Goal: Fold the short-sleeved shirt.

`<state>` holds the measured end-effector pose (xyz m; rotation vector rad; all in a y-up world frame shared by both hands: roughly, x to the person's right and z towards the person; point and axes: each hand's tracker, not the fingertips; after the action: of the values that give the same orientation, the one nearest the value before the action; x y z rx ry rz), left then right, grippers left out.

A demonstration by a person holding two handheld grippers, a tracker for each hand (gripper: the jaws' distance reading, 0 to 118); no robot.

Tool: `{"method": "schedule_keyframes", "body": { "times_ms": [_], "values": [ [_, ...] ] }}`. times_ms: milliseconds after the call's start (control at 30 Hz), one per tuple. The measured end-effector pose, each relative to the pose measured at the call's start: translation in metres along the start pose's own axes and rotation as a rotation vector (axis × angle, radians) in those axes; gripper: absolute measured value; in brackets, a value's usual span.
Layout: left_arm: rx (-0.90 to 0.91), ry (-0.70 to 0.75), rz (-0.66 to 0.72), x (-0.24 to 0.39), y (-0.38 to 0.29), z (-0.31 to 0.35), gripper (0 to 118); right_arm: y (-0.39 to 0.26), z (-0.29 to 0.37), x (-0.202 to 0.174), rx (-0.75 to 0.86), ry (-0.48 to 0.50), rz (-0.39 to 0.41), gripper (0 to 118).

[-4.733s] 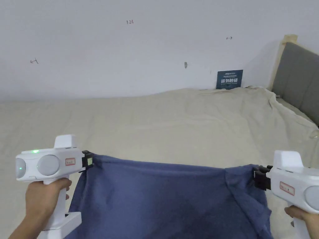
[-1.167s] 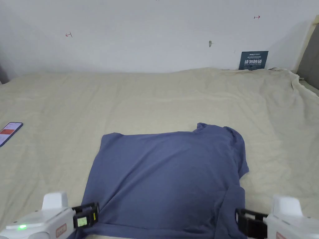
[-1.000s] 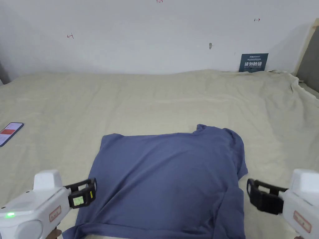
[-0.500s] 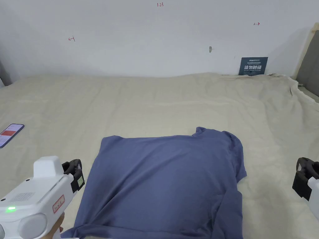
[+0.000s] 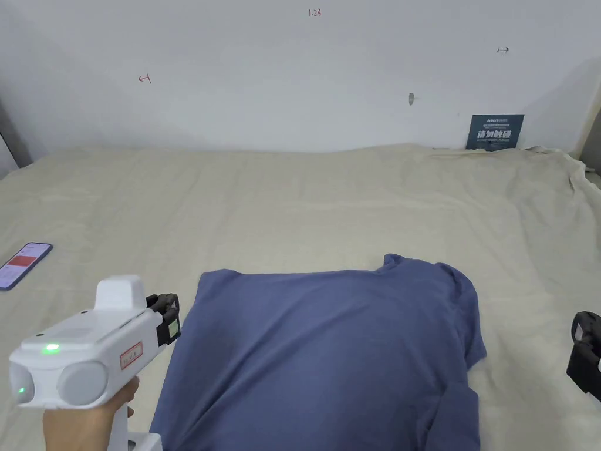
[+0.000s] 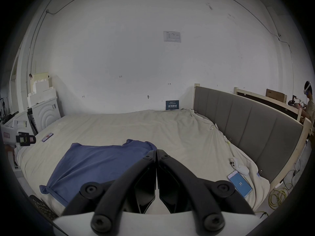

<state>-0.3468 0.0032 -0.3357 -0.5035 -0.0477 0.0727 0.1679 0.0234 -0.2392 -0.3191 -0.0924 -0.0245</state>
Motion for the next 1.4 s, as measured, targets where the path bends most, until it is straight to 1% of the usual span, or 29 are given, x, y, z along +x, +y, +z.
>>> {"method": "schedule_keyframes", "body": {
  "times_ms": [100,133,233,300,333,367,433,467,500,533,633,700,833,900,933,967,1000,1067,1100,1133,1167,1200,1233,1300,1367,1400],
  "values": [
    [-0.060,-0.026,0.029,-0.011,0.028,-0.047,0,0.005,-0.019,-0.005,-0.002,0.004,-0.005,0],
    [-0.107,-0.033,0.040,-0.015,0.037,-0.068,0,0.007,-0.028,-0.006,-0.005,0.004,-0.008,0],
    [-0.182,-0.019,0.064,-0.027,0.059,-0.124,0,0.010,-0.052,-0.011,-0.019,-0.002,-0.007,0],
    [-0.194,-0.005,0.075,-0.035,0.072,-0.157,0,0.011,-0.066,-0.013,-0.029,-0.003,-0.008,0],
    [-0.219,-0.002,0.076,-0.039,0.078,-0.175,6,0.011,-0.073,-0.015,-0.034,-0.004,-0.007,0],
    [-0.256,0.017,0.078,-0.042,0.083,-0.193,15,0.011,-0.080,-0.016,-0.039,-0.007,-0.004,0],
    [-0.323,0.048,0.081,-0.048,0.089,-0.227,56,0.010,-0.092,-0.018,-0.052,-0.009,-0.006,0],
    [-0.358,0.062,0.054,-0.050,0.091,-0.245,72,0.008,-0.098,-0.019,-0.058,-0.010,-0.008,0],
    [-0.374,0.071,0.035,-0.051,0.089,-0.259,82,0.007,-0.103,-0.020,-0.064,-0.014,-0.008,0],
    [-0.375,0.088,0.019,-0.052,0.087,-0.274,83,0.005,-0.109,-0.021,-0.074,-0.019,-0.007,0],
    [-0.445,0.123,0.005,-0.057,0.078,-0.312,83,-0.003,-0.126,-0.021,-0.100,-0.028,-0.009,0],
    [-0.479,0.134,0.021,-0.061,0.070,-0.334,83,-0.009,-0.136,-0.021,-0.115,-0.034,-0.013,0],
    [-0.521,0.152,0.009,-0.065,0.046,-0.362,82,-0.022,-0.153,-0.022,-0.151,-0.046,-0.012,0],
    [-0.553,0.154,0.000,-0.066,0.038,-0.372,79,-0.027,-0.159,-0.023,-0.165,-0.045,-0.015,0],
    [-0.555,0.157,0.001,-0.066,0.033,-0.378,74,-0.029,-0.162,-0.025,-0.174,-0.047,-0.009,0],
    [-0.566,0.167,-0.002,-0.066,0.029,-0.381,65,-0.030,-0.164,-0.026,-0.179,-0.046,-0.006,0],
    [-0.576,0.171,-0.010,-0.065,0.026,-0.385,54,-0.031,-0.166,-0.026,-0.184,-0.044,-0.005,0],
    [-0.582,0.153,-0.030,-0.061,0.021,-0.387,52,-0.031,-0.170,-0.027,-0.191,-0.036,-0.002,0],
    [-0.569,0.153,-0.029,-0.059,0.021,-0.385,44,-0.031,-0.171,-0.028,-0.194,-0.034,0.004,0],
    [-0.562,0.142,-0.027,-0.057,0.023,-0.384,34,-0.030,-0.173,-0.028,-0.194,-0.034,0.014,0],
    [-0.554,0.115,-0.022,-0.051,0.020,-0.377,16,-0.029,-0.176,-0.028,-0.196,-0.034,0.017,0],
    [-0.553,0.126,-0.035,-0.047,0.019,-0.376,4,-0.028,-0.180,-0.026,-0.203,-0.027,0.014,0],
    [-0.552,0.131,-0.073,-0.045,0.019,-0.375,2,-0.026,-0.186,-0.024,-0.208,-0.018,0.009,0],
    [-0.545,0.120,-0.087,-0.044,0.021,-0.370,0,-0.020,-0.203,-0.021,-0.215,0.000,0.020,0],
    [-0.475,0.095,-0.056,-0.046,0.029,-0.354,0,-0.011,-0.225,-0.021,-0.238,0.002,0.059,0],
    [-0.448,0.075,-0.049,-0.046,0.034,-0.344,0,-0.008,-0.238,-0.023,-0.250,0.007,0.102,1]
  ]
}}
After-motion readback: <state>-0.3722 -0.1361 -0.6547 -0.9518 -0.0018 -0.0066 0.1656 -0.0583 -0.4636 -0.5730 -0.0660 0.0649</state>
